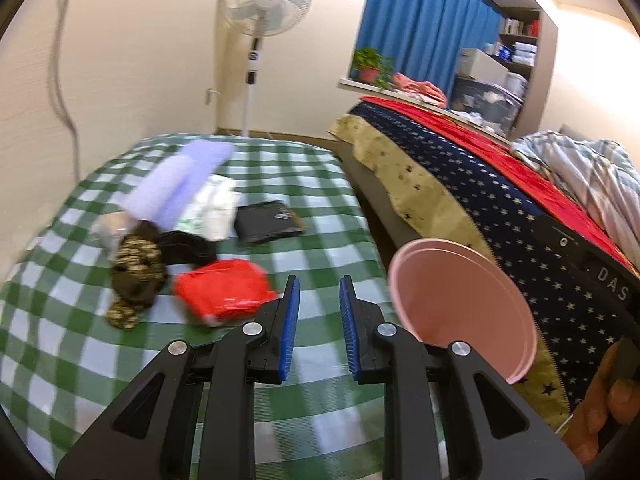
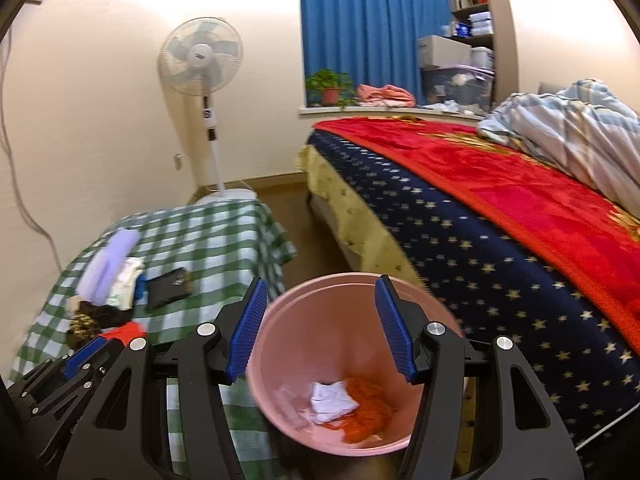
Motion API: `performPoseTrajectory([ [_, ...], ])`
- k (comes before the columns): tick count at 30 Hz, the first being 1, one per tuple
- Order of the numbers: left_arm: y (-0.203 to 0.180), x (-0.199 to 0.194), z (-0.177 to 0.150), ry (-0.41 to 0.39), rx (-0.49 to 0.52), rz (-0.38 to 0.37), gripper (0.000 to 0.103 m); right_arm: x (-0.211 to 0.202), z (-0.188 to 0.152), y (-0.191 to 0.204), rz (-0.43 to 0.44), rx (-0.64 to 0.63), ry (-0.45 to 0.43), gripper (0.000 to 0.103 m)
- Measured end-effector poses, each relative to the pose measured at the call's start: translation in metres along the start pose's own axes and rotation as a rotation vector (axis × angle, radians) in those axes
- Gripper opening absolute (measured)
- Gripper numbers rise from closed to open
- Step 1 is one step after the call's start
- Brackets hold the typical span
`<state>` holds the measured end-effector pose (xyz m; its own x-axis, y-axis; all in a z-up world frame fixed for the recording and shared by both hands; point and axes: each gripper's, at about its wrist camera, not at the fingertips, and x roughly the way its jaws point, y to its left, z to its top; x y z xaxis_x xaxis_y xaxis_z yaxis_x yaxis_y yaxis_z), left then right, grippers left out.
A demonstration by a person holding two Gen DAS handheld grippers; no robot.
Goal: Collect trash
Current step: 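Reach the left gripper to the black floral cloth and grasp it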
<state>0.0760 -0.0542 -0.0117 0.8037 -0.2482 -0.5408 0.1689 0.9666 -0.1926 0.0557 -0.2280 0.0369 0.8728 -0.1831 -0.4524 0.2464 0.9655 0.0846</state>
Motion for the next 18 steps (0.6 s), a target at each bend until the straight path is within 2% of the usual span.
performPoseTrajectory([
  [13,0.064,-0.011,0.001,-0.052,-0.092,0.201,0.021,0.030,-0.008,0.062,0.204,0.009,0.040,0.056],
  [16,0.075,-0.009,0.001,-0.054,-0.106,0.241,0.021,0.039,-0.007,0.077,0.265,0.002,0.041,0.050],
  [18,0.082,-0.007,0.003,-0.051,-0.114,0.263,0.021,0.044,-0.006,0.084,0.296,-0.001,0.044,0.042],
])
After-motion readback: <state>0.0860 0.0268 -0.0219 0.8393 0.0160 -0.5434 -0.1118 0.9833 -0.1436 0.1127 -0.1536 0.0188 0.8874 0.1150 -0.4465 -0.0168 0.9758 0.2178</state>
